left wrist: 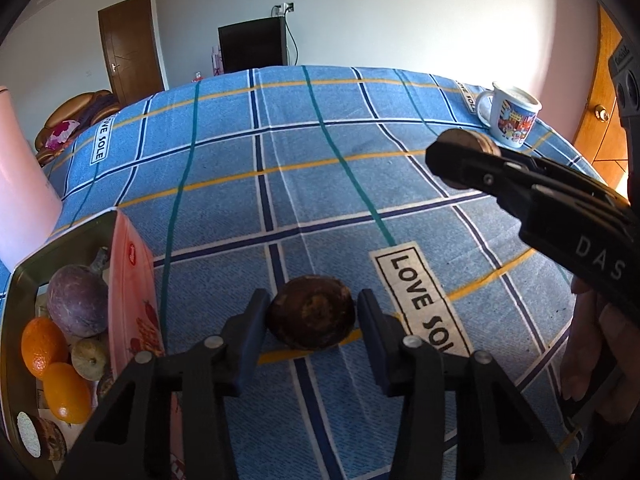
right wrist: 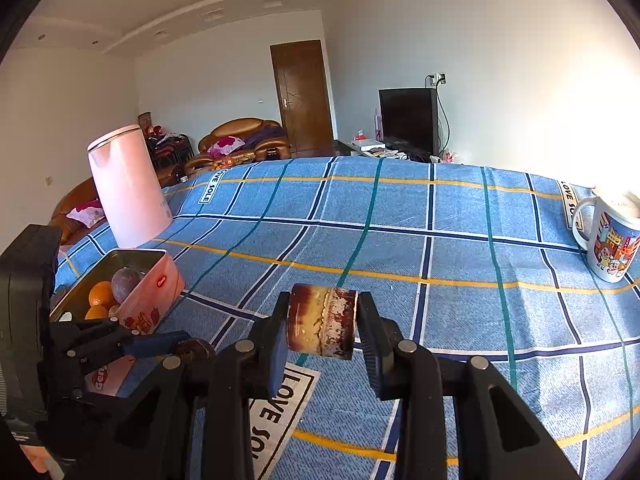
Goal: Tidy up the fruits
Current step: 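Grasp a brown-labelled jar with right tool while left tool grasps a dark fruit, then carry jar to tin box with right tool while left tool carries dark fruit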
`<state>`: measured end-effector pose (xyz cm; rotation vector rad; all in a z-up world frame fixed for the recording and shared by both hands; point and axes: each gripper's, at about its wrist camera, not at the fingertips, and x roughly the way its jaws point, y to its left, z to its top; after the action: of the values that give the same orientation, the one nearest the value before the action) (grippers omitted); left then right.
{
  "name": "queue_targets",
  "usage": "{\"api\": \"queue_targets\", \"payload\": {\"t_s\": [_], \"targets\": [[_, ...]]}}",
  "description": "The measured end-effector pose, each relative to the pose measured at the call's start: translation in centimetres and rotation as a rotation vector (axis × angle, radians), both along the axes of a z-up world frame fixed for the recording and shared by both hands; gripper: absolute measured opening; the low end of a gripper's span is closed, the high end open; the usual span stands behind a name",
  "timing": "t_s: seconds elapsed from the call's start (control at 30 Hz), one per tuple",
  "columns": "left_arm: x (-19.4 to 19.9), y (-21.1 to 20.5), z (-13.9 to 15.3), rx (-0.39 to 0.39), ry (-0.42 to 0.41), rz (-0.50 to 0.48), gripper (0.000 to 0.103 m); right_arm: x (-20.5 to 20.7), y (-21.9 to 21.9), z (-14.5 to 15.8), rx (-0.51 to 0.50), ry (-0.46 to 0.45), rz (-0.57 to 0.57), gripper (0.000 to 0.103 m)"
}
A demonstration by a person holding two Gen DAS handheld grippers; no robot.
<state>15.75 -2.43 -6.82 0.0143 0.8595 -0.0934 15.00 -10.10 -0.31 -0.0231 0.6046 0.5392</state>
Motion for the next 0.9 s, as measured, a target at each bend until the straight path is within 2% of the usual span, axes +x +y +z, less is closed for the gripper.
{"api": "queue_targets", "payload": {"t_s": [0.13,0.37,0.9], "targets": [[-0.3,-0.1,0.2,-0.001,-0.016,-0.004,0.045,-0.4,0.0,0.2,0.002,-0.025,0.004,0.034],[-1.3,0.1,1.2,-0.003,-0.090,0.009,0.045,-1.4,-0.2,0.8,0.012,-0.092,0.010,0.034],[-3.7,0.9,3.1,-0.002,-0.256,0.062,0.045,-2.7,-0.6,1.5,0.026,-0.170,0.001,0.034]]}}
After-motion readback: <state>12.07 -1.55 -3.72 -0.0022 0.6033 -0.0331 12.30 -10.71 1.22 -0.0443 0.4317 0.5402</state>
